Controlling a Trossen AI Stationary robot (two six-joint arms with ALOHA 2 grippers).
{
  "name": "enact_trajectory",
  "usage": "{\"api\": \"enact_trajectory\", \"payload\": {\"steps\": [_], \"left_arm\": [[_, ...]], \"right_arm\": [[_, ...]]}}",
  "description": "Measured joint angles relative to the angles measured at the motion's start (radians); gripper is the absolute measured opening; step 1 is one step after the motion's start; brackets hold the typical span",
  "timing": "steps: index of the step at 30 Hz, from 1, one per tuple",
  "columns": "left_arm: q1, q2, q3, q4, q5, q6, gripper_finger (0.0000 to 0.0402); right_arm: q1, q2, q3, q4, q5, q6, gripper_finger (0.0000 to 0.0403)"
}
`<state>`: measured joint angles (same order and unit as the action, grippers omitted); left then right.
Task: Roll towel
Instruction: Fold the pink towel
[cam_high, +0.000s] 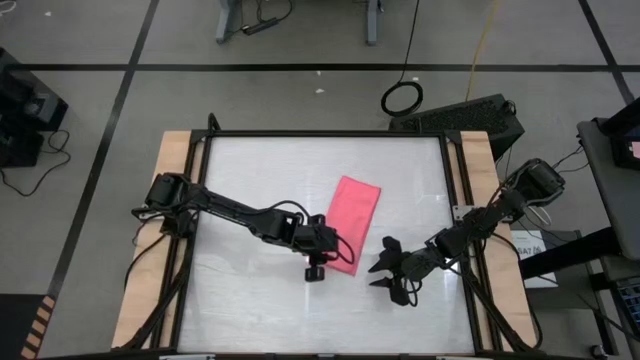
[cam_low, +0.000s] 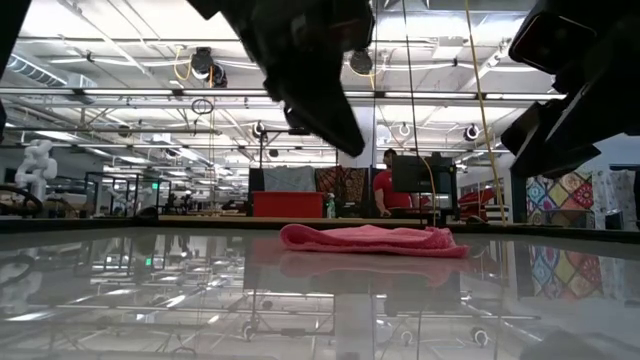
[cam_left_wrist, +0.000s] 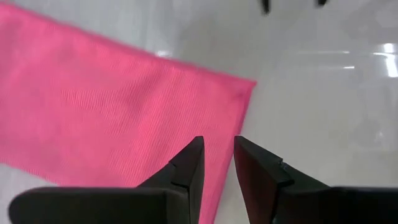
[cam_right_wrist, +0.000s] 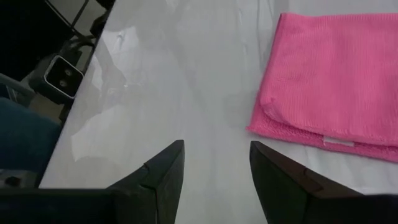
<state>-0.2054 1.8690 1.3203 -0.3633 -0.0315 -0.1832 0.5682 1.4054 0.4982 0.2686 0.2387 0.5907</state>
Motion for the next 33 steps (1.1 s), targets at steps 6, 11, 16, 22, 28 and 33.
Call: {"api": "enact_trajectory", "payload": {"steps": [6, 11, 16, 22, 28, 33], "left_arm": [[-0.016, 0.001, -0.045, 0.026, 0.0, -0.019, 0.0093], [-0.028, 0.001, -0.091, 0.089, 0.0, -0.021, 0.0093], [-0.033, 0.001, -0.126, 0.12, 0.0, -0.021, 0.0093], [-0.033, -0.047, -0.213, 0.208, 0.0, -0.021, 0.0093], [-0.03, -0.126, -0.319, 0.311, 0.0, -0.056, 0.0093], [-0.03, -0.153, -0.352, 0.345, 0.0, -0.071, 0.0093]], "right_arm": [[0.0, 0.023, 0.0, 0.034, 0.001, 0.011, 0.0173], [0.0, 0.056, 0.0, 0.088, -0.002, 0.011, 0.0173], [0.0, 0.077, 0.0, 0.127, -0.002, -0.002, 0.0173], [0.0, 0.082, 0.0, 0.13, -0.003, -0.033, 0.0173], [0.0, 0.082, 0.0, 0.134, -0.003, -0.037, 0.0173], [0.0, 0.082, 0.0, 0.133, -0.003, -0.056, 0.0173]]}}
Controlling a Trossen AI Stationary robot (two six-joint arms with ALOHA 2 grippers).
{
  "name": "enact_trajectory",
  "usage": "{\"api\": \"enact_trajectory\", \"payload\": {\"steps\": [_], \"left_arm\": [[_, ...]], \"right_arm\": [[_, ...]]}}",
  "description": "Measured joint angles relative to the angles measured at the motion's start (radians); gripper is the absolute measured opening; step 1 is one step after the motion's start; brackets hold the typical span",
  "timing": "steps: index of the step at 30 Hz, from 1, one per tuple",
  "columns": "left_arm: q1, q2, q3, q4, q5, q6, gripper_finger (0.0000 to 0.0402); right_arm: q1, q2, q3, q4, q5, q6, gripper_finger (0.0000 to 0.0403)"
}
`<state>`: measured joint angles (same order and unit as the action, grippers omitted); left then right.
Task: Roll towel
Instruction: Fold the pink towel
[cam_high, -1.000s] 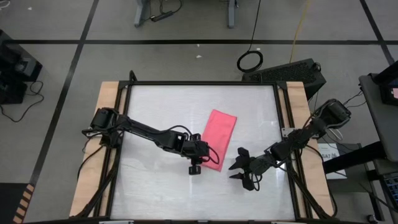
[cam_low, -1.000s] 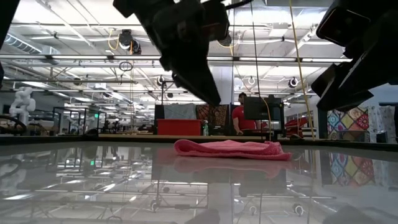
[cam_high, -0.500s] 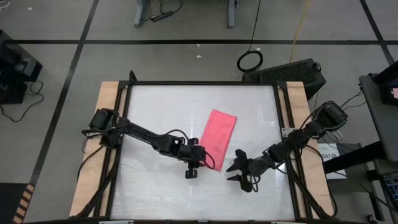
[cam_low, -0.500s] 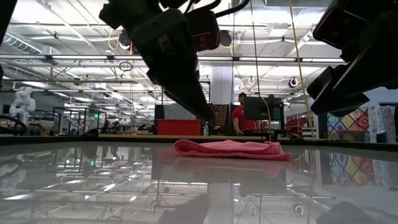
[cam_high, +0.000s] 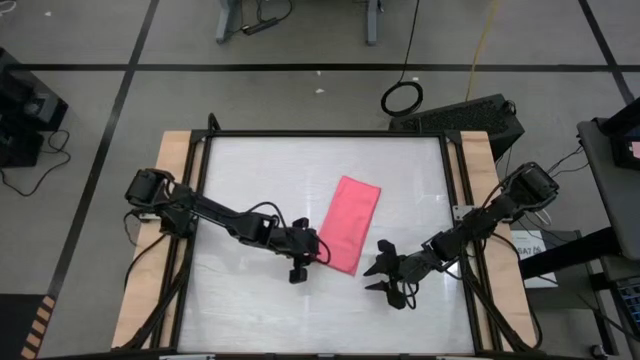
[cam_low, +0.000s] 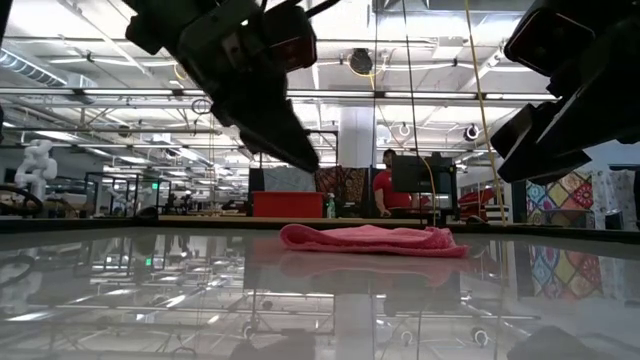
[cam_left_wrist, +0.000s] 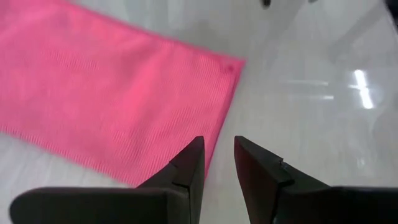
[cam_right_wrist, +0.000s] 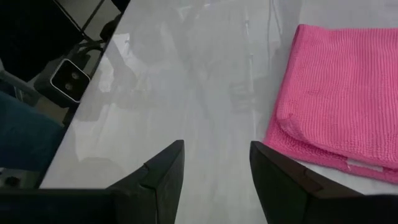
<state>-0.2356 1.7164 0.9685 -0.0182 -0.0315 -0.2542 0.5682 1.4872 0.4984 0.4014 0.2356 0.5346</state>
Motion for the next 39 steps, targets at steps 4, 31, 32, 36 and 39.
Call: {"api": "enact_trajectory", "payload": {"steps": [4, 31, 32, 36, 39], "left_arm": [[-0.003, 0.002, -0.01, -0.009, 0.001, -0.002, 0.0093], [-0.007, 0.001, -0.01, 0.026, 0.001, 0.007, 0.0093], [-0.007, 0.002, -0.01, 0.031, 0.001, 0.007, 0.0093], [-0.007, 0.001, -0.01, 0.041, 0.001, 0.006, 0.0093], [-0.007, 0.001, -0.01, 0.041, 0.001, 0.005, 0.0093]], "right_arm": [[-0.01, 0.0, 0.0, 0.0, -0.002, -0.003, 0.0173], [-0.046, 0.0, 0.0, 0.006, -0.002, -0.005, 0.0173], [-0.046, 0.0, 0.0, 0.006, -0.002, -0.005, 0.0173], [-0.046, 0.0, 0.0, 0.006, -0.002, -0.005, 0.0173], [-0.046, 0.0, 0.0, 0.006, -0.002, -0.005, 0.0173]]}}
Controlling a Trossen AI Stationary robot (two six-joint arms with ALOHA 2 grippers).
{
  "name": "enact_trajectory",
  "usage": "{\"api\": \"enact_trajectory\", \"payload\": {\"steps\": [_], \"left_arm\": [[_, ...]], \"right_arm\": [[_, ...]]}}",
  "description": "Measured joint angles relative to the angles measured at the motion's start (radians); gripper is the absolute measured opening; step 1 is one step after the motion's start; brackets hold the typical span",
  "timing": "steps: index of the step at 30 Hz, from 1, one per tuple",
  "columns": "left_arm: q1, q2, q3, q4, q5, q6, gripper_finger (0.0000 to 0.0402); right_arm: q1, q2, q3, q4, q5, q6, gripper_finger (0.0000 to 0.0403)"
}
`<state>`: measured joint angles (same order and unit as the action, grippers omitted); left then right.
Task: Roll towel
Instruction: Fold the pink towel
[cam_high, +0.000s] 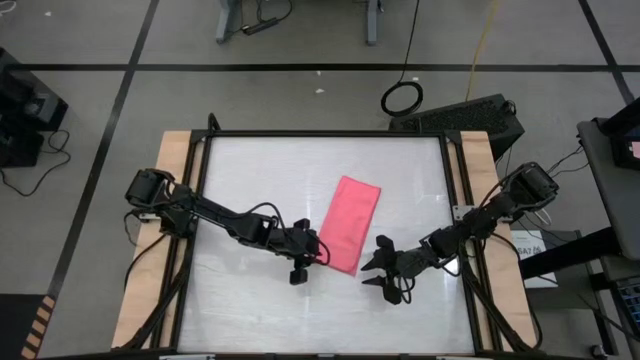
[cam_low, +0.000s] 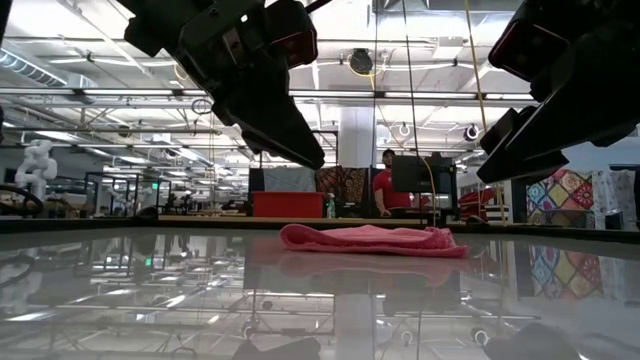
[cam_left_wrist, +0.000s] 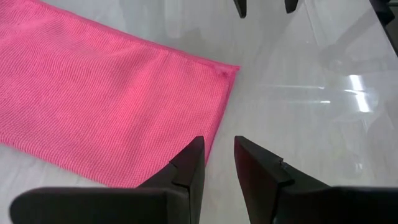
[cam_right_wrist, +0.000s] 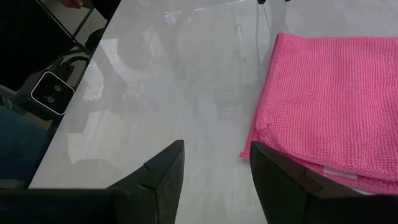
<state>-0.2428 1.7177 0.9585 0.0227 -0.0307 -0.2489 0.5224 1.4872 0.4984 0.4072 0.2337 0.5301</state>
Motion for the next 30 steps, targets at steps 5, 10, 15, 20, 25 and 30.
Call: {"api": "enact_trajectory", "payload": {"steps": [5, 10, 15, 20, 25, 30], "left_arm": [[0.0, 0.0, 0.0, 0.0, 0.0, 0.0, 0.0093], [0.0, 0.0, 0.0, 0.0, 0.0, -0.001, 0.0093], [0.0, 0.0, 0.0, 0.0, 0.001, -0.003, 0.0093], [0.0, 0.0, 0.0, -0.001, 0.001, -0.003, 0.0093], [0.0, 0.0, 0.0, -0.001, 0.001, -0.003, 0.0093], [0.0, 0.0, 0.0, -0.001, 0.001, -0.003, 0.0093]], "right_arm": [[0.0, 0.0, 0.0, 0.0, 0.0, -0.001, 0.0173], [0.0, 0.0, 0.0, 0.0, 0.0, -0.015, 0.0173], [0.0, 0.0, 0.0, 0.0, 0.0, -0.015, 0.0173], [0.0, 0.0, 0.0, 0.0, 0.0, -0.018, 0.0173], [0.0, 0.0, 0.0, 0.0, 0.0, -0.018, 0.0173], [0.0, 0.0, 0.0, 0.0, 0.0, -0.018, 0.0173]]}}
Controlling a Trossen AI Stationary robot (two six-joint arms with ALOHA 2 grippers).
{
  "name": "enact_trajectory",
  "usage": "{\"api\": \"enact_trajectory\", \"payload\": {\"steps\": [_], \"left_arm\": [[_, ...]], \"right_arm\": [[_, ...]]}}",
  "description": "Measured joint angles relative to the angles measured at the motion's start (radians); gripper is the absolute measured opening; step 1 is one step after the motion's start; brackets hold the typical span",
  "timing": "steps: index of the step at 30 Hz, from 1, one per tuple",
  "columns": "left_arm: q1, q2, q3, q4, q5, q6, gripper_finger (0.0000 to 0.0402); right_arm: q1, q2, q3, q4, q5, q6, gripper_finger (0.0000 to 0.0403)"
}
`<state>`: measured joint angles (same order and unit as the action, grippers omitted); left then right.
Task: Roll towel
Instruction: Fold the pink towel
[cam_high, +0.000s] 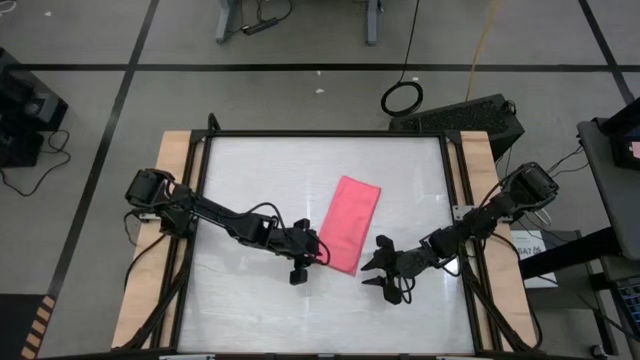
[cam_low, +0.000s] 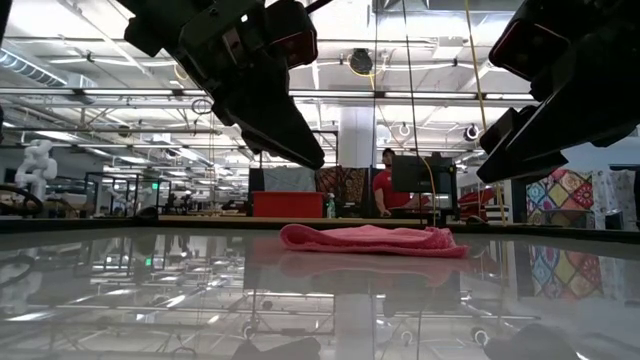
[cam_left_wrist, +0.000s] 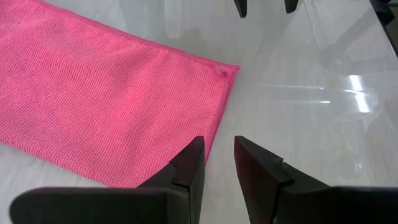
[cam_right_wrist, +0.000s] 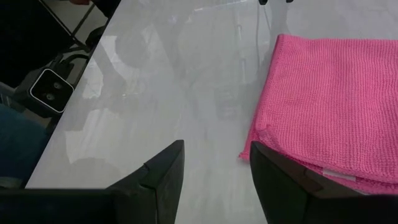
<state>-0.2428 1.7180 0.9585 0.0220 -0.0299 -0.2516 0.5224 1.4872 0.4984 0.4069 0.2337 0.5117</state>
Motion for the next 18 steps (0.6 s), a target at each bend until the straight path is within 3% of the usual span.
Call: {"api": "enact_trajectory", "payload": {"steps": [18], "left_arm": [[0.0, 0.0, 0.0, -0.008, 0.016, 0.017, 0.0093]], "right_arm": [[0.0, 0.0, 0.0, 0.0, -0.004, 0.0, 0.0173]]}}
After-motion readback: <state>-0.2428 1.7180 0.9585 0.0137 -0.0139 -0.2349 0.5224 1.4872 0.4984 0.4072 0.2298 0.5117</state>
